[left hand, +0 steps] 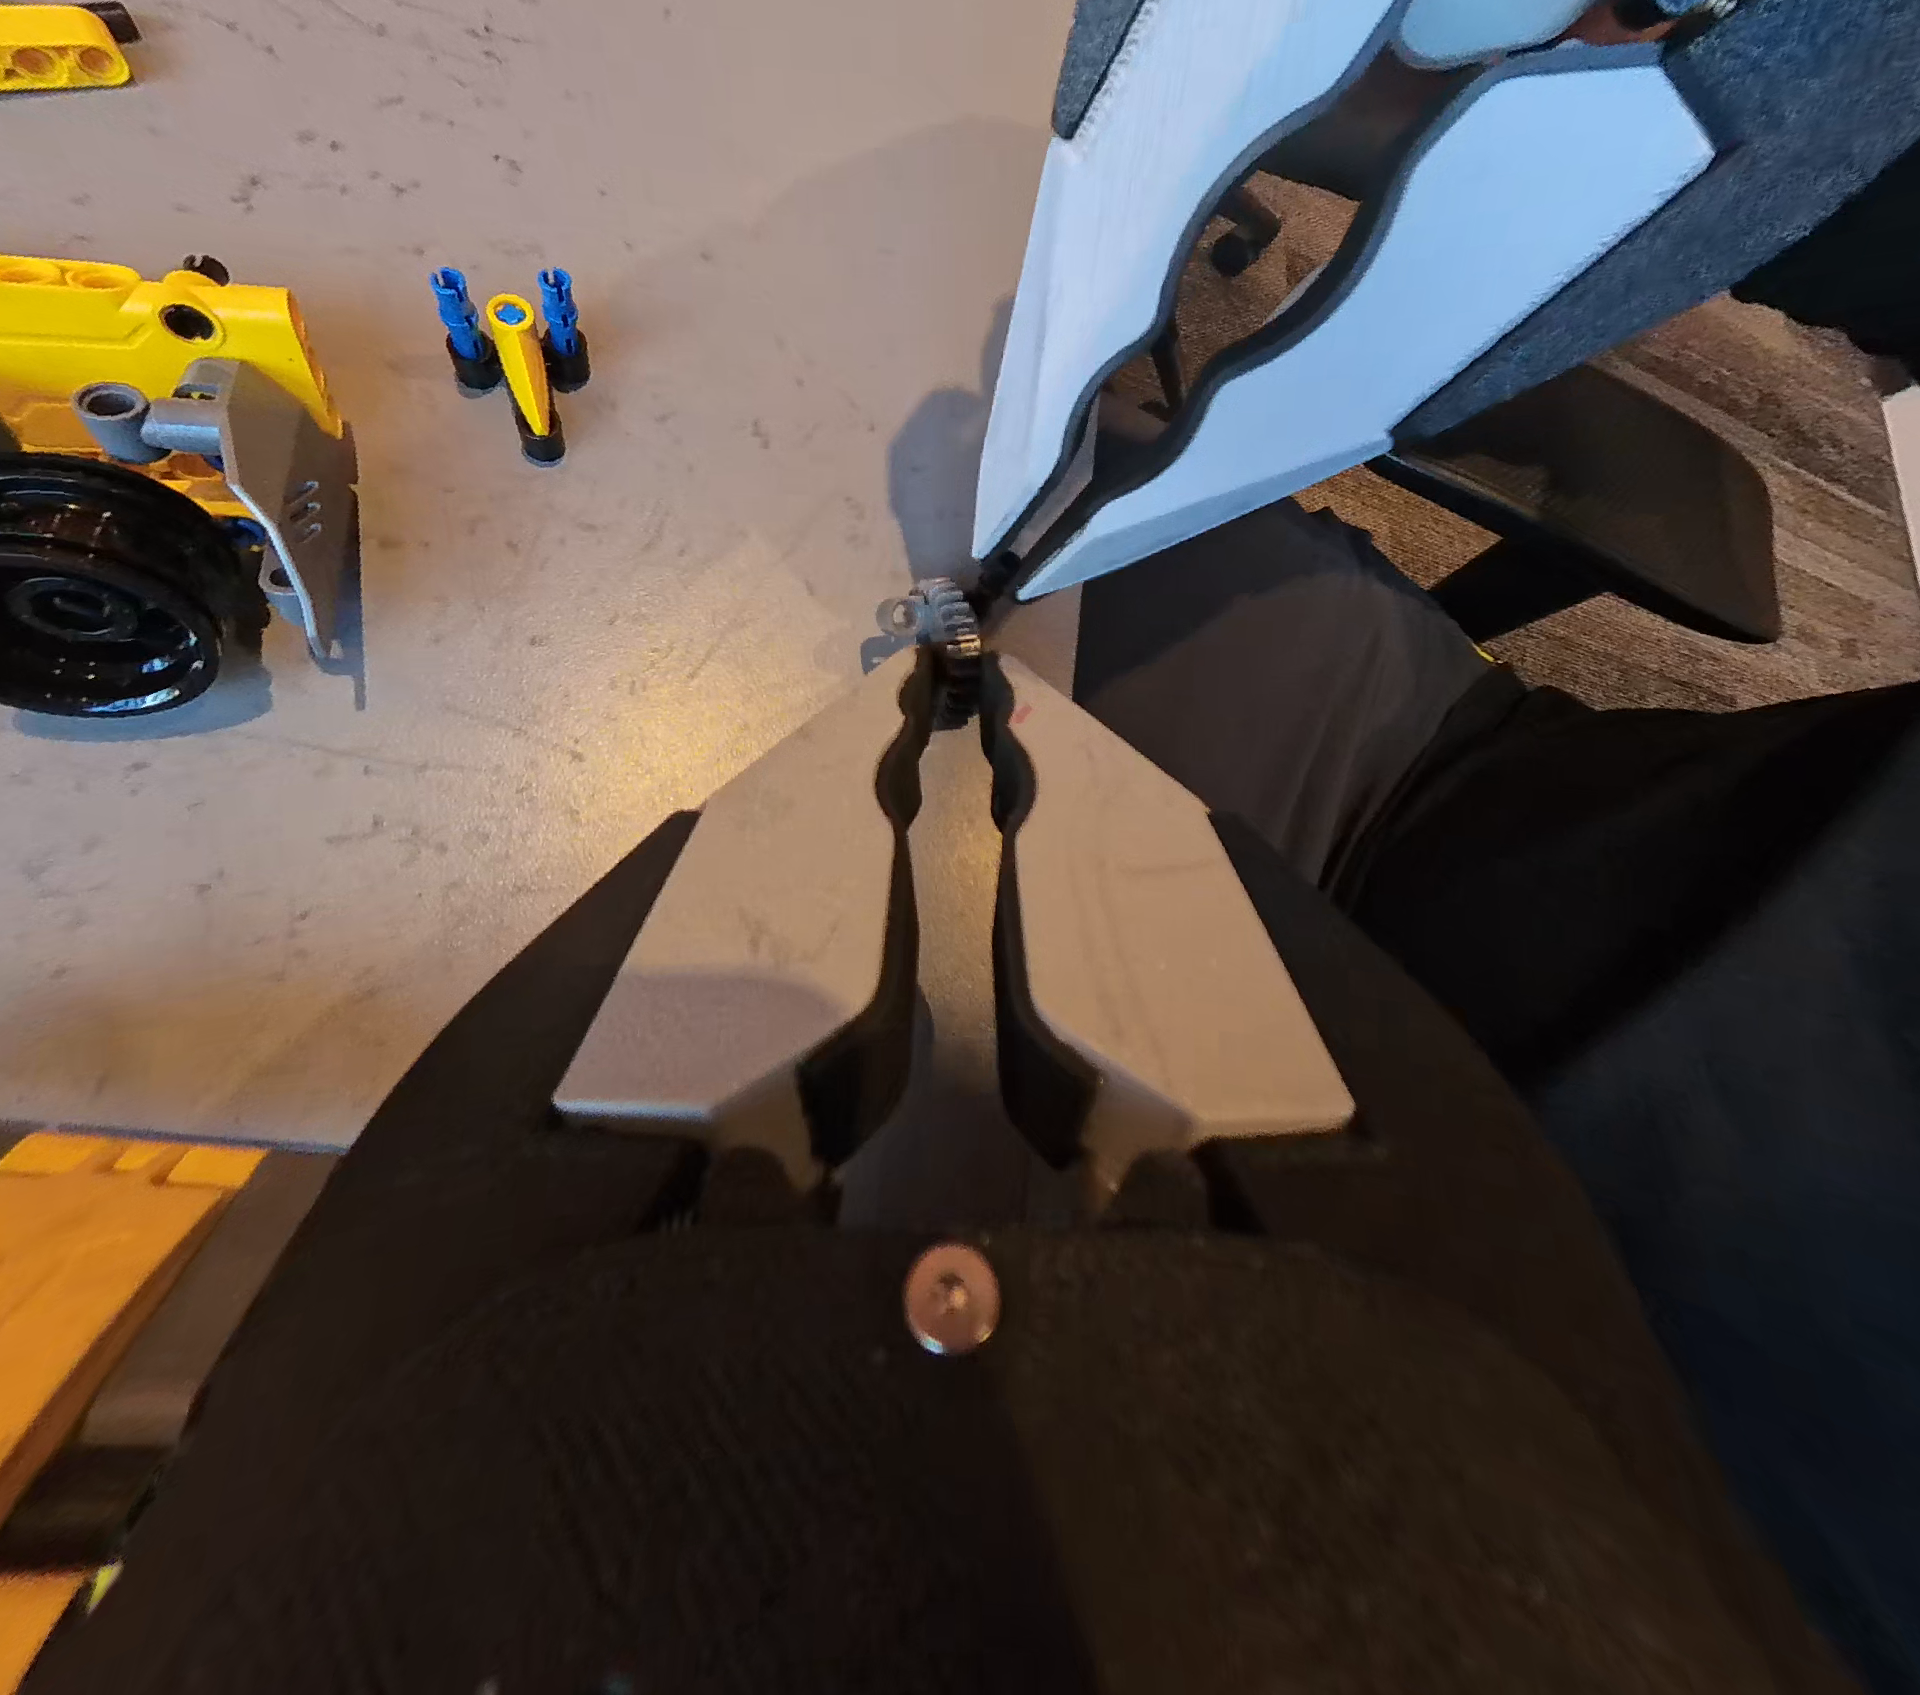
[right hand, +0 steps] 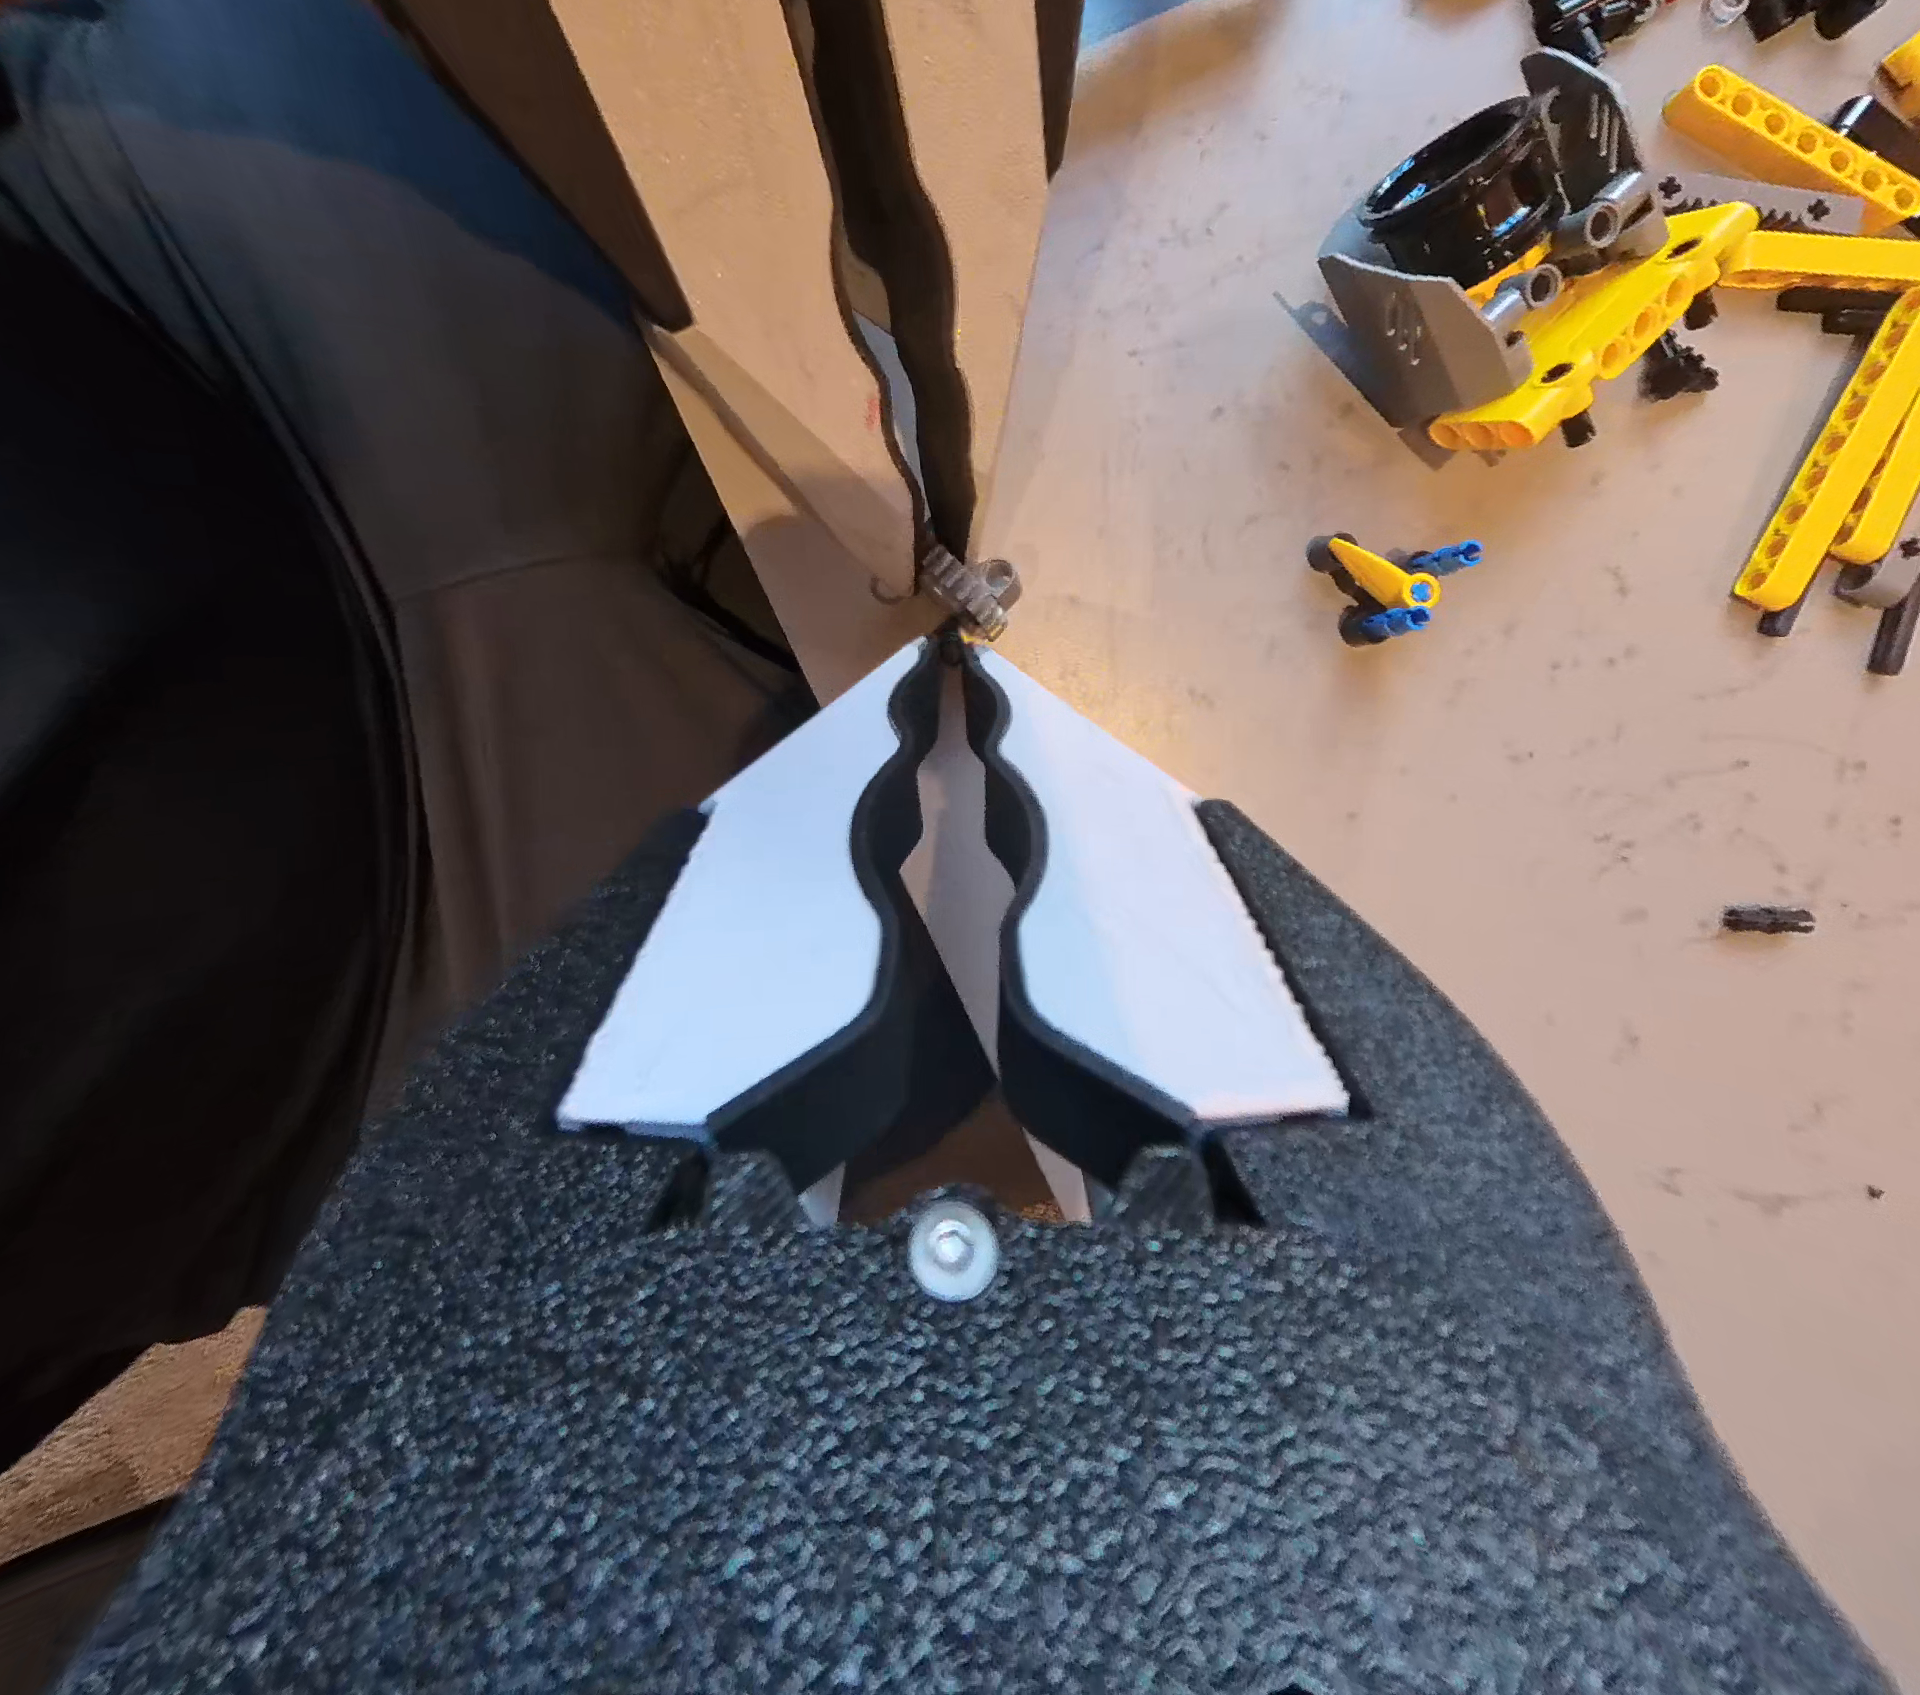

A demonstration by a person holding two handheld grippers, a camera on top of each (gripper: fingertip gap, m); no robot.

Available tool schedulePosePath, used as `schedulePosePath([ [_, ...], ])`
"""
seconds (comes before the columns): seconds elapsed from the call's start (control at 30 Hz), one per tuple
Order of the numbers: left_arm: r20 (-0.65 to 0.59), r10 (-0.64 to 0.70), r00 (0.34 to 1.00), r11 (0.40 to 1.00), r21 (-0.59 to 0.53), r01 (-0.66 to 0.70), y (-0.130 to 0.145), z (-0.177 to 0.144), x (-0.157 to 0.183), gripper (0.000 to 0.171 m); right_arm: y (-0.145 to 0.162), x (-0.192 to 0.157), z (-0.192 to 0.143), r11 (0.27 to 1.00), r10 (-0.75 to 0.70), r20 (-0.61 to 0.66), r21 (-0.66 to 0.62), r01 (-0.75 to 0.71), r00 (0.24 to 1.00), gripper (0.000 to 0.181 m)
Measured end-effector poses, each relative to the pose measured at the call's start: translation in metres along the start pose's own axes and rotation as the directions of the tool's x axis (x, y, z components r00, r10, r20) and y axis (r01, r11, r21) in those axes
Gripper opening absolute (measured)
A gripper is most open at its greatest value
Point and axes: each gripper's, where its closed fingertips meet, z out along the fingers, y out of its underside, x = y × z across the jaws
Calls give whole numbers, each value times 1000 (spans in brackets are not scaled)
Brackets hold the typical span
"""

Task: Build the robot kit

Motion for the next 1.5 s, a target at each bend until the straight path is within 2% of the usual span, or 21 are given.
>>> schedulePosePath([
  [0.27,33,17,999,999,38,-18,0,0,0,7,2,0,0,989,98,45,104,-102,994,4],
  [0.53,88,57,994,997,37,-61,-2,2,0,7,3,1,-1,1000,3,-39,2,-3,999,3],
  [0.83,94,45,995,998,43,-50,-2,1,-2,7,4,2,0,966,234,135,77,-246,963,3],
  [0.9,93,43,995,998,44,-48,-2,1,-2,7,5,2,0,964,240,150,81,-254,959,3],
  [1.17,81,22,996,998,56,-26,-3,1,-2,7,3,4,0,1000,16,-34,-1,-16,999,3],
  [1.33,91,33,995,998,52,-38,-3,2,-2,6,3,4,0,982,-181,-155,-74,171,971,3],
  [1.5,86,27,996,998,59,-32,-3,1,-3,7,2,4,1,952,-299,-179,-115,282,937,3],
])
